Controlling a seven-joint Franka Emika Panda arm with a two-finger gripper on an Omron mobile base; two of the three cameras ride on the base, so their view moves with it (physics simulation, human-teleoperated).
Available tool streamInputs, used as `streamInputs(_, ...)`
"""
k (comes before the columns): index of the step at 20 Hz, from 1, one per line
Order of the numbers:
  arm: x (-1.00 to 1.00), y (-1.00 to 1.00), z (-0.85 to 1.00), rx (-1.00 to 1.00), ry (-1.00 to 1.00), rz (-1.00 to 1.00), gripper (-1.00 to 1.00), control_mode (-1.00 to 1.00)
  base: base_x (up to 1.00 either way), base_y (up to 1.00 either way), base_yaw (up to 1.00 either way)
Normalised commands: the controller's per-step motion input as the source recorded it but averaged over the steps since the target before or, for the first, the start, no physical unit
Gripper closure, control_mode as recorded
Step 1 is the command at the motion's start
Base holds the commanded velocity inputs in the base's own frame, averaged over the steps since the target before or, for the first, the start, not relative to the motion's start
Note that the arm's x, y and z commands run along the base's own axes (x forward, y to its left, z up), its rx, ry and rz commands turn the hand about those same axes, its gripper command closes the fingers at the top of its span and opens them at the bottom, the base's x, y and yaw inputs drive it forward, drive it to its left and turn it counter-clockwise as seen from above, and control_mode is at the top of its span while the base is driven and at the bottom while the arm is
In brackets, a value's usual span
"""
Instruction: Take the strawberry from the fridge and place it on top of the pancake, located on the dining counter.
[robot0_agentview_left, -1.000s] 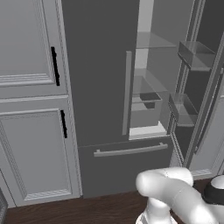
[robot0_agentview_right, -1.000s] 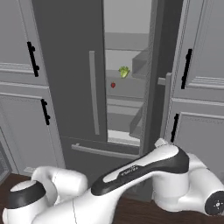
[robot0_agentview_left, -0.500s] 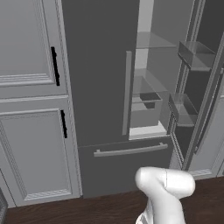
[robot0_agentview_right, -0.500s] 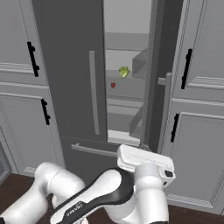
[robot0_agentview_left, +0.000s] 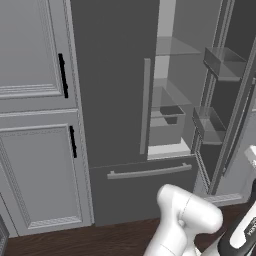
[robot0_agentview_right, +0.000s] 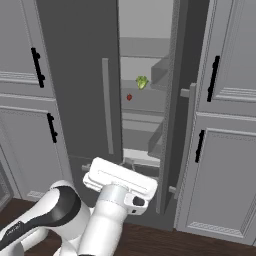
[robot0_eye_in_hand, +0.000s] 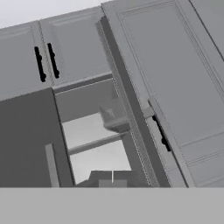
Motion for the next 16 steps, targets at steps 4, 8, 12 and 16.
streamInputs(4, 0.56, 0.70, 0.30, -0.10, 0.05, -0.01, 1.00, -1.00, 0.00, 0.00, 0.00)
streamInputs(8, 0.90, 0.77, -0.08, -0.15, 0.08, -0.13, 1.00, -1.00, 0.00, 0.00, 0.00)
streamInputs(12, 0.63, 0.77, 0.18, -0.15, 0.00, -0.27, 1.00, -1.00, 0.00, 0.00, 0.00)
streamInputs(16, 0.49, 0.83, 0.15, -0.05, 0.00, -0.47, 1.00, -1.00, 0.00, 0.00, 0.00)
